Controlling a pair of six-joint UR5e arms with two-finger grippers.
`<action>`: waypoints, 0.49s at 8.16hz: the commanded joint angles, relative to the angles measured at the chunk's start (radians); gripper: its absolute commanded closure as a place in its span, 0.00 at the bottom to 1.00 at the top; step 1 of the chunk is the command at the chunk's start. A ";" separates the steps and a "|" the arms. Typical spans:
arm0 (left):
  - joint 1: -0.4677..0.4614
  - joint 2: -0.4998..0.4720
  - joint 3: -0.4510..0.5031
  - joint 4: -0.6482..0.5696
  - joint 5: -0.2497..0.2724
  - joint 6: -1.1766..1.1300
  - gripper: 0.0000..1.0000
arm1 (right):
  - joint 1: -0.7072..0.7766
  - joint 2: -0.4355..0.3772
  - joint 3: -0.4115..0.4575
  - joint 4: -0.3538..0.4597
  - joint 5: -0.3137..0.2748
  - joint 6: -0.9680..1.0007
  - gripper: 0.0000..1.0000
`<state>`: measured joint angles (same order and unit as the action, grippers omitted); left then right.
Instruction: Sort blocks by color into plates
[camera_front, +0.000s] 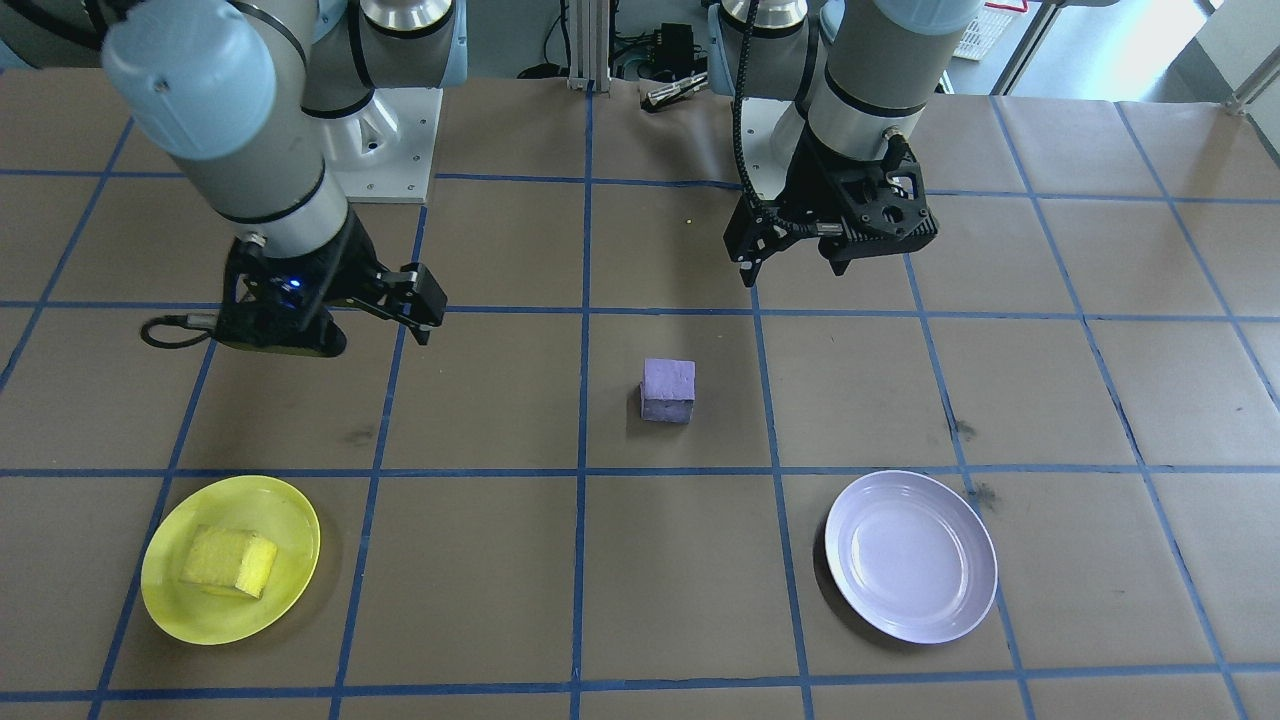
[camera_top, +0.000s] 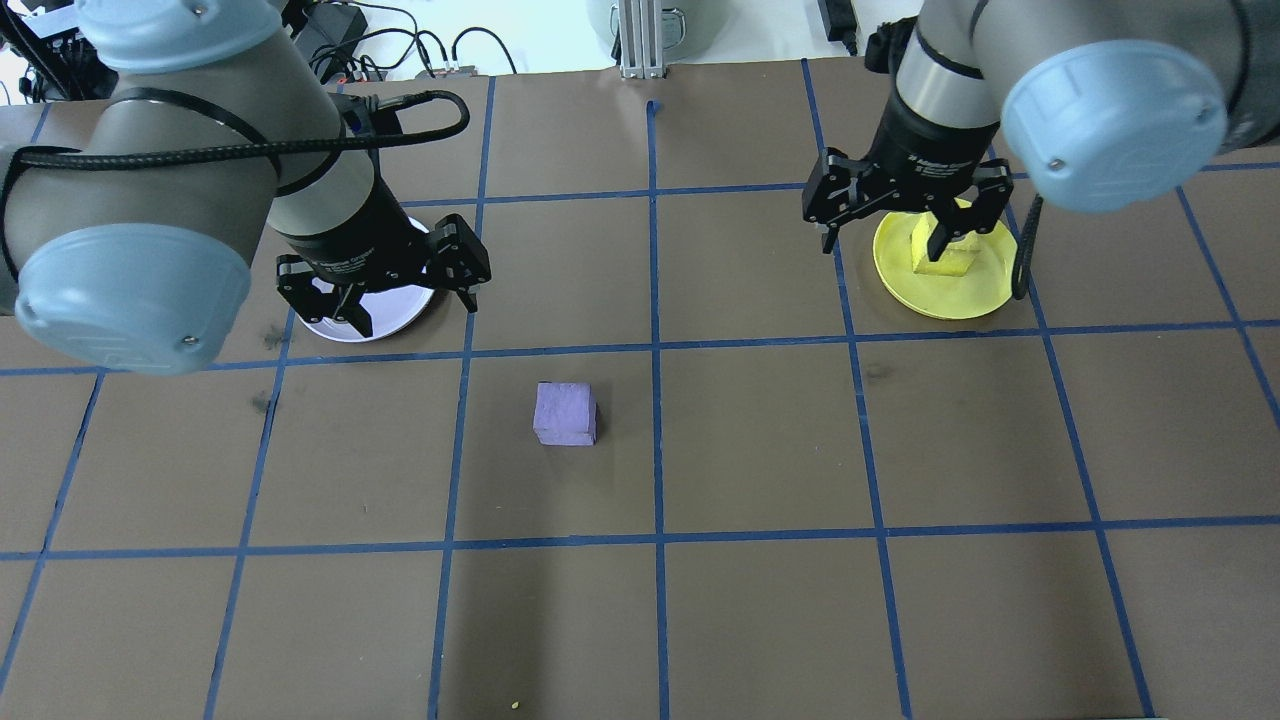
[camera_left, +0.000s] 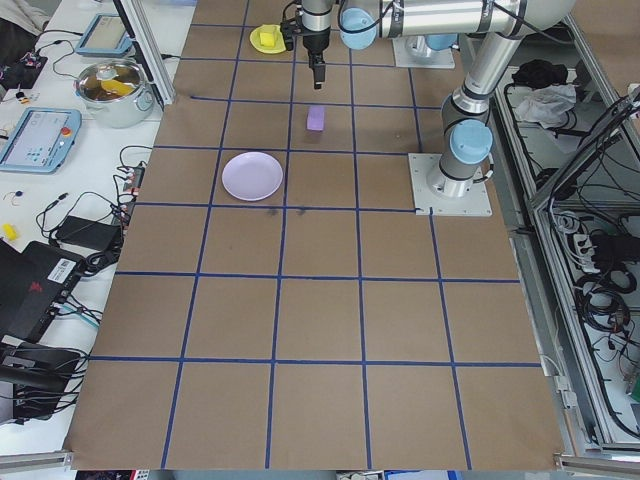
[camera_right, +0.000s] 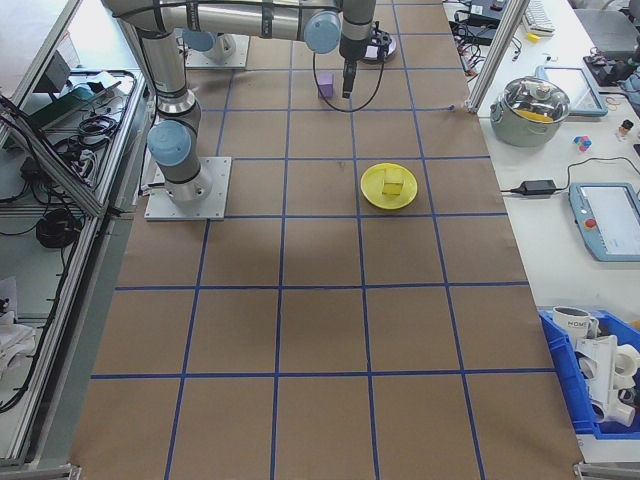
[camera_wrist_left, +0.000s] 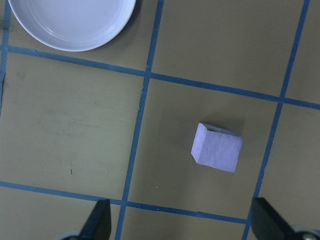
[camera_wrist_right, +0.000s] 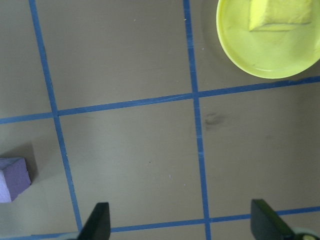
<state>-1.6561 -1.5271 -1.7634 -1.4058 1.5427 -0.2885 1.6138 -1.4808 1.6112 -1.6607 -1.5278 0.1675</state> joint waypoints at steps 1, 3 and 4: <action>-0.083 -0.039 -0.002 -0.004 0.000 -0.041 0.00 | -0.025 -0.093 -0.011 0.022 -0.025 -0.005 0.00; -0.166 -0.120 -0.002 0.001 0.010 -0.127 0.00 | -0.023 -0.096 -0.016 0.018 -0.035 -0.005 0.00; -0.174 -0.157 -0.002 -0.001 0.010 -0.129 0.00 | -0.023 -0.098 -0.013 0.031 -0.049 -0.008 0.00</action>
<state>-1.7901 -1.6166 -1.7655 -1.4073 1.5502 -0.3909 1.5910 -1.5730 1.5977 -1.6382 -1.5627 0.1626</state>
